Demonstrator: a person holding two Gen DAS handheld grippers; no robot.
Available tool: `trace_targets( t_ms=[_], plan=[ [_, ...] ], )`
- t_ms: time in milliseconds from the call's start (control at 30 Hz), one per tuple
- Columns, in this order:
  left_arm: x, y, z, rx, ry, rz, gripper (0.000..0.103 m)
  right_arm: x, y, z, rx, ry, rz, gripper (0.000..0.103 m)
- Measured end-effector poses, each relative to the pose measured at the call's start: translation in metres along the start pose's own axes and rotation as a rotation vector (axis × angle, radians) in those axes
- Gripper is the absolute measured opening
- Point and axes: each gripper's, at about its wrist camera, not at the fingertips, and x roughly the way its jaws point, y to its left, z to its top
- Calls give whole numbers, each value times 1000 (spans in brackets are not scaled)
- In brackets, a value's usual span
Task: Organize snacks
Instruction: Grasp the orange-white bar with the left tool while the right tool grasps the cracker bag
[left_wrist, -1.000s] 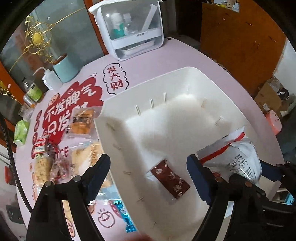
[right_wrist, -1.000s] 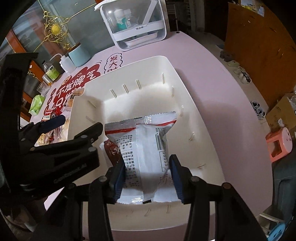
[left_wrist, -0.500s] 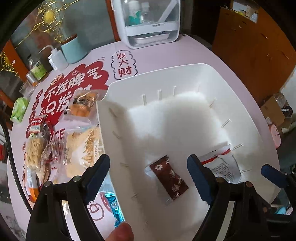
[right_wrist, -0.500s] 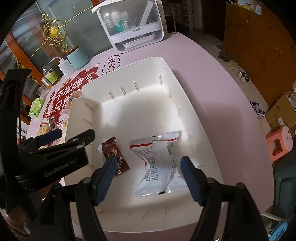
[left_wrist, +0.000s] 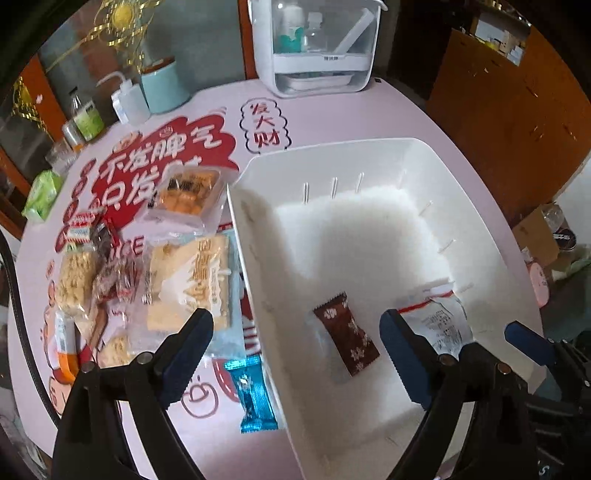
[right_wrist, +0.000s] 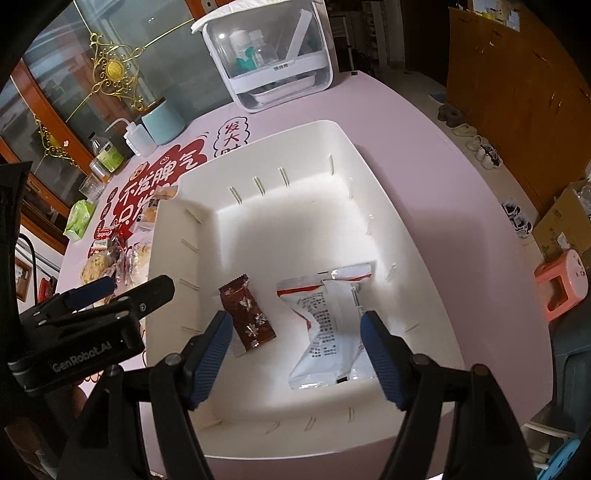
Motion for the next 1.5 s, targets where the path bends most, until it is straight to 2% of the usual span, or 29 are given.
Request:
trace_targets(
  t_ms=[167,400,633,767,867,1200,1367,1500],
  plan=[
    [-9,6,-5,-4,-4,-26,91,-3,3,-4,10,-2,1,72],
    [-34,13,-15,46,-66,-22,91,-15,19,-4,11,-35,1,72],
    [-67,50,-24,43,-158,34,91,-41,63,0,-14,-176,37,72],
    [-89,85,-31,44,-218,85,91,-59,98,-1,-33,-287,55,72],
    [-103,115,-37,41,-251,123,91,-67,131,0,-78,-323,51,72],
    [-135,232,-58,-12,-325,238,91,-45,237,4,-214,-241,67,72],
    [-132,287,-64,-62,-324,231,92,-22,285,14,-256,-202,63,72],
    [-115,327,-65,-114,-299,213,93,8,317,25,-284,-131,107,72]
  ],
)
